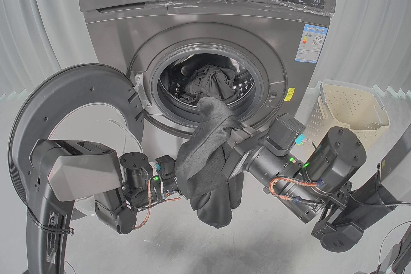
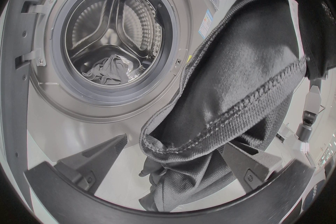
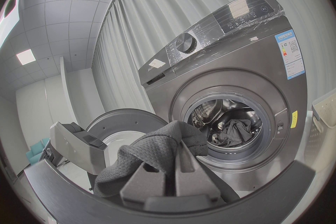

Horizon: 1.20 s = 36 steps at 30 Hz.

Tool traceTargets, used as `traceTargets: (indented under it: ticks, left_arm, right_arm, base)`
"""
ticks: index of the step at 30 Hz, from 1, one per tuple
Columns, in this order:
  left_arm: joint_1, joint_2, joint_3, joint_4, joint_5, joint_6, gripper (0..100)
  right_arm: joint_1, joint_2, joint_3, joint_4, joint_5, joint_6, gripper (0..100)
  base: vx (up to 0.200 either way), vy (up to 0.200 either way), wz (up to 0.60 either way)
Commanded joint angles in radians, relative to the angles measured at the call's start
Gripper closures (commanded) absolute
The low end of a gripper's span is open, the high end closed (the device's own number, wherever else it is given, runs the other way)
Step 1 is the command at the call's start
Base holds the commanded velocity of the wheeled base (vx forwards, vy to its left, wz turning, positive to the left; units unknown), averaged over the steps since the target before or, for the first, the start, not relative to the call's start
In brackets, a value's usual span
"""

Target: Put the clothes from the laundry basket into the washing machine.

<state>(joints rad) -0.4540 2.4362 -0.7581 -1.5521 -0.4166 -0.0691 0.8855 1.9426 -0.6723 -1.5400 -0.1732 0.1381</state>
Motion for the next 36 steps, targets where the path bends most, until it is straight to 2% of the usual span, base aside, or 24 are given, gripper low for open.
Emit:
traceTargets:
  ticks: [1,2,11,20,30,36]
  left_arm:
    - [0.0,0.012,-0.004,0.0,-0.005,0.014,0]
    - [0.0,0.012,-0.007,0.0,-0.005,0.014,100]
    - [0.009,0.04,-0.083,-0.002,0.015,0.008,100]
    - [0.014,0.021,-0.07,-0.003,0.025,0.006,100]
    - [0.044,-0.131,0.083,-0.002,0.025,0.015,100]
    - [0.051,-0.163,0.143,-0.002,0.024,0.026,100]
  right_arm:
    - [0.001,0.004,0.0,-0.002,0.0,0.0,100]
    - [0.001,0.004,0.0,0.0,0.0,0.0,100]
    - [0.001,0.009,0.005,-0.002,0.0,0.002,100]
    - [-0.016,0.007,0.013,0.0,-0.002,0.006,100]
    - [-0.085,-0.004,0.025,0.0,-0.002,0.006,100]
    - [-0.086,-0.007,0.033,0.0,-0.002,0.006,100]
  base:
    - [0.0,0.0,0.0]
    - [0.0,0.0,0.0]
    - [0.0,0.0,0.0]
    - [0.0,0.0,0.0]
    - [0.0,0.0,0.0]
    - [0.0,0.0,0.0]
